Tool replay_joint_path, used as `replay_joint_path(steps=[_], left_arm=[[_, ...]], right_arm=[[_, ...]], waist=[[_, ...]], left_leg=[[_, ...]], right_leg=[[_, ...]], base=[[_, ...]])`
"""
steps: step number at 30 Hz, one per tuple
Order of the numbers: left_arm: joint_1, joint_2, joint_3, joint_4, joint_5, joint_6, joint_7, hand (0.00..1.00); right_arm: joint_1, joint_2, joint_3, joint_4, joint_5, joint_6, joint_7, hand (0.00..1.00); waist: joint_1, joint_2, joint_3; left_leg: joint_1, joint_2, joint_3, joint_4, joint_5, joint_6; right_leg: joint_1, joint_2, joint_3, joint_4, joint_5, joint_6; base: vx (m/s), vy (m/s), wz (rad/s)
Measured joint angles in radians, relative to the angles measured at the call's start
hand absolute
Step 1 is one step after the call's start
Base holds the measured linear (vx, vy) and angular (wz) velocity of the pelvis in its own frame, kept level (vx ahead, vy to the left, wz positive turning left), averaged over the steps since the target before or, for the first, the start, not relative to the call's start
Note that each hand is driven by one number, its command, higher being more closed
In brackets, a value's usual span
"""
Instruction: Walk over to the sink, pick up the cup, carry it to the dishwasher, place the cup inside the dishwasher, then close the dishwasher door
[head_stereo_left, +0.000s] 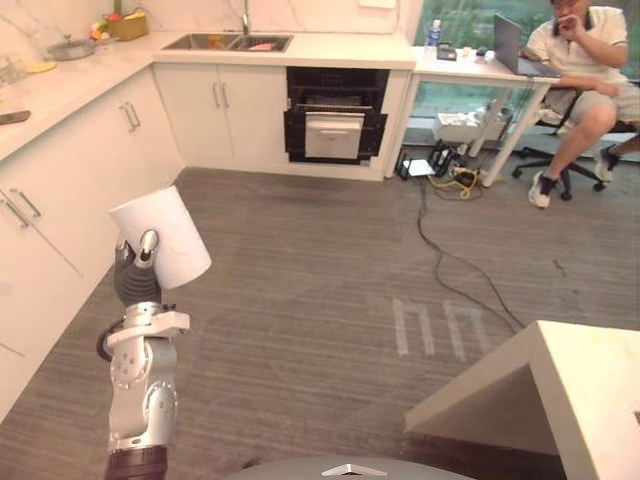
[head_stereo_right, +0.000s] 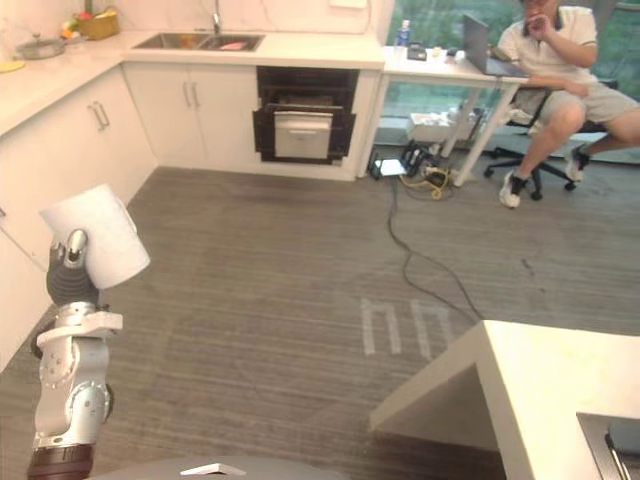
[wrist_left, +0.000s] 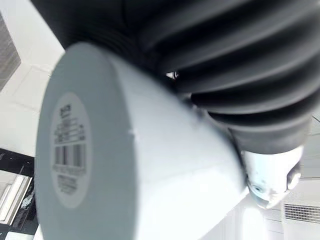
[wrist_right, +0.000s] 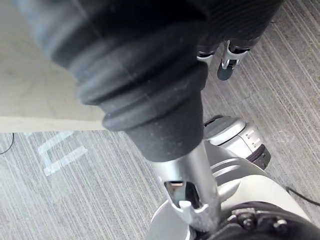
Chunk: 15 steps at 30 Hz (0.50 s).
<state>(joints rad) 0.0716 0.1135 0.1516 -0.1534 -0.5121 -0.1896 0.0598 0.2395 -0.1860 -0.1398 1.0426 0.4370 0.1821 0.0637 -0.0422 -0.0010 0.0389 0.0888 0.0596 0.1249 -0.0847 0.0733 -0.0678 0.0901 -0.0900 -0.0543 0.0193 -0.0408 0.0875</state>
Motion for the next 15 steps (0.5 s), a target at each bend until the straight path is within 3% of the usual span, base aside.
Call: replay_joint_path(steps=[1,2,3,4,5,6,7,8,10,11,14,15], left_arm=[[-0.018,-0.009,-0.007,0.001,-0.017,0.021,0.001,1.0],[-0.045,-0.012,-0.028,0.001,-0.034,0.049,0.001,1.0],[-0.06,-0.014,-0.042,0.001,-0.041,0.066,0.002,1.0],[-0.087,-0.031,-0.068,0.001,-0.058,0.088,0.002,1.0],[-0.097,-0.058,-0.068,0.014,-0.077,0.106,0.002,1.0],[-0.092,-0.066,-0.068,0.015,-0.087,0.121,0.003,1.0],[-0.081,-0.067,-0.067,0.011,-0.106,0.143,0.002,1.0],[-0.072,-0.067,-0.047,0.002,-0.116,0.145,-0.002,1.0],[-0.066,-0.055,-0.02,-0.017,-0.115,0.146,-0.004,1.0],[-0.066,-0.041,-0.018,-0.04,-0.114,0.147,-0.014,1.0],[-0.07,-0.035,-0.02,-0.103,-0.116,0.181,-0.026,1.0],[-0.07,-0.041,-0.023,-0.108,-0.118,0.188,-0.028,1.0]], right_arm=[[0.002,0.014,-0.028,-0.006,0.004,0.0,-0.002,0.0],[0.004,0.033,-0.05,-0.007,0.01,-0.001,-0.012,0.0],[0.005,0.046,-0.067,-0.009,0.009,-0.002,-0.014,0.0],[0.017,0.056,-0.093,-0.018,0.01,-0.004,-0.022,0.0],[0.015,0.054,-0.119,-0.056,0.007,-0.009,-0.02,0.0],[0.026,0.062,-0.119,-0.08,0.005,-0.015,-0.019,0.0],[0.035,0.088,-0.124,-0.1,0.004,-0.039,-0.019,0.0],[0.036,0.111,-0.142,-0.12,0.004,-0.051,-0.019,0.0],[0.036,0.131,-0.141,-0.135,-0.001,-0.063,-0.01,0.0],[0.037,0.141,-0.141,-0.136,-0.004,-0.07,-0.01,0.0],[0.05,0.143,-0.139,-0.168,-0.014,-0.048,-0.01,0.0],[0.056,0.143,-0.139,-0.171,-0.014,-0.046,-0.01,0.0]], waist=[[0.005,-0.018,0.008],[0.009,-0.04,0.008],[0.007,-0.053,0.013],[0.004,-0.047,0.021],[0.006,-0.046,0.045],[0.0,-0.041,0.046],[-0.01,-0.03,0.055],[-0.009,-0.045,0.058],[-0.003,-0.057,0.06],[0.012,-0.065,0.061],[0.007,-0.064,0.062],[0.006,-0.062,0.063]], left_leg=[[0.0,-0.009,0.011,0.0,-0.006,0.005],[-0.001,-0.036,0.033,0.026,-0.026,0.038],[-0.01,-0.053,0.056,0.08,-0.066,0.054],[-0.021,-0.069,0.082,0.206,-0.156,0.062],[-0.04,-0.068,0.079,0.282,-0.216,0.108],[-0.033,-0.069,0.071,0.297,-0.237,0.136],[-0.009,-0.066,0.061,0.305,-0.259,0.173],[0.013,-0.061,0.059,0.31,-0.273,0.19],[0.031,-0.054,0.062,0.303,-0.276,0.189],[0.037,-0.061,0.066,0.276,-0.266,0.176],[0.051,-0.116,0.062,0.216,-0.249,0.154],[0.059,-0.127,0.058,0.215,-0.247,0.15]], right_leg=[[-0.034,-0.014,0.003,0.058,-0.04,-0.001],[-0.069,-0.057,-0.003,0.139,-0.081,0.016],[-0.07,-0.087,-0.019,0.169,-0.093,0.029],[-0.101,-0.124,-0.035,0.318,-0.111,0.032],[-0.221,-0.137,-0.028,0.599,-0.081,-0.072],[-0.274,-0.144,-0.017,0.711,-0.023,-0.146],[-0.361,-0.145,-0.001,0.867,0.112,-0.166],[-0.41,-0.124,-0.002,0.917,0.049,-0.111],[-0.426,-0.088,-0.052,0.818,-0.003,-0.085],[-0.421,-0.053,-0.109,0.608,-0.002,-0.071],[-0.373,-0.007,-0.114,0.166,0.079,-0.029],[-0.363,-0.007,-0.112,0.139,0.089,-0.033]], base=[[-0.06,0.085,-0.1],[-0.04,0.115,0.0],[0.02,0.158,0.18],[0.02,0.162,0.23],[-0.06,0.201,0.23],[-0.07,0.223,0.3],[-0.04,0.209,0.31],[0.06,0.206,0.23],[0.07,0.16,-0.02],[0.1,0.147,-0.08],[0.23,0.109,0.19],[0.32,0.053,0.37]])
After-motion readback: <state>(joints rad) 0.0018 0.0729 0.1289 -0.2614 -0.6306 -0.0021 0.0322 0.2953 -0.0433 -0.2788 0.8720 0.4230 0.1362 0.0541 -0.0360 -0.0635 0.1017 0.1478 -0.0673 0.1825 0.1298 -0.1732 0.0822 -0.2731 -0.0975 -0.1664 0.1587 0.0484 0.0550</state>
